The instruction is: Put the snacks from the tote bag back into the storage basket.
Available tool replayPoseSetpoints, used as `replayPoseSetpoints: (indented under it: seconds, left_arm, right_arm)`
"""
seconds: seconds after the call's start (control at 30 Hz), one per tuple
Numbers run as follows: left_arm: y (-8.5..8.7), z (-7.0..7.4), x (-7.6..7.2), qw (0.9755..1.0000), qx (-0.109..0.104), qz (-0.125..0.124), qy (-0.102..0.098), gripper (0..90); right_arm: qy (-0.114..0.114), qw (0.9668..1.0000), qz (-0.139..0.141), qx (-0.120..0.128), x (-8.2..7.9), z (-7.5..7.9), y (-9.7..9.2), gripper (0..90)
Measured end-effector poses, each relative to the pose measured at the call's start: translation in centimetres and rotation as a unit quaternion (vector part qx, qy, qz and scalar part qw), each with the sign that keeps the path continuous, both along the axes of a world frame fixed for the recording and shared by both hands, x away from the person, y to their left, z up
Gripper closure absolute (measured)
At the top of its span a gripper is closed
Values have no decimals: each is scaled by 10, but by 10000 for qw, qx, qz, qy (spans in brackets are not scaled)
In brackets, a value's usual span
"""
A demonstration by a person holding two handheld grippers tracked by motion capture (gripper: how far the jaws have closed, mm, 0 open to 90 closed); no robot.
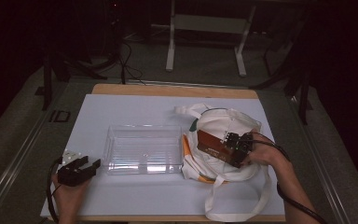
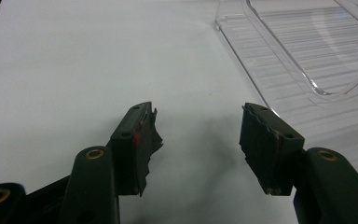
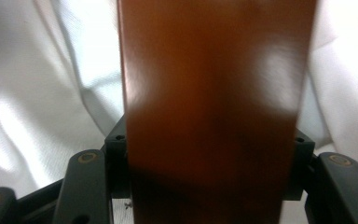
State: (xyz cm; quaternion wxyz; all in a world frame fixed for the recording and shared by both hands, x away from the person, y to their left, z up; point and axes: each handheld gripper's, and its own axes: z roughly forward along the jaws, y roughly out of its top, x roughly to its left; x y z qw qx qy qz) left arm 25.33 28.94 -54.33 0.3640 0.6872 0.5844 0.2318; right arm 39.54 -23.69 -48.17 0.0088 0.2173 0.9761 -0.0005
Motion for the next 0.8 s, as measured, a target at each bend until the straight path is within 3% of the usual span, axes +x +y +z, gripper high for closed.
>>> replayPoseSetpoints:
  seconds: [0.23,0.8]
  left_arm:
    - [0,0,0,10000,-9,-7,16,446]
    - [0,0,0,10000,-14,-6,18,446]
  right_arm:
    - [98,9999,-56,-32,3,-5,2,411]
    - [65,9998,162,61,-1,6,-2,432]
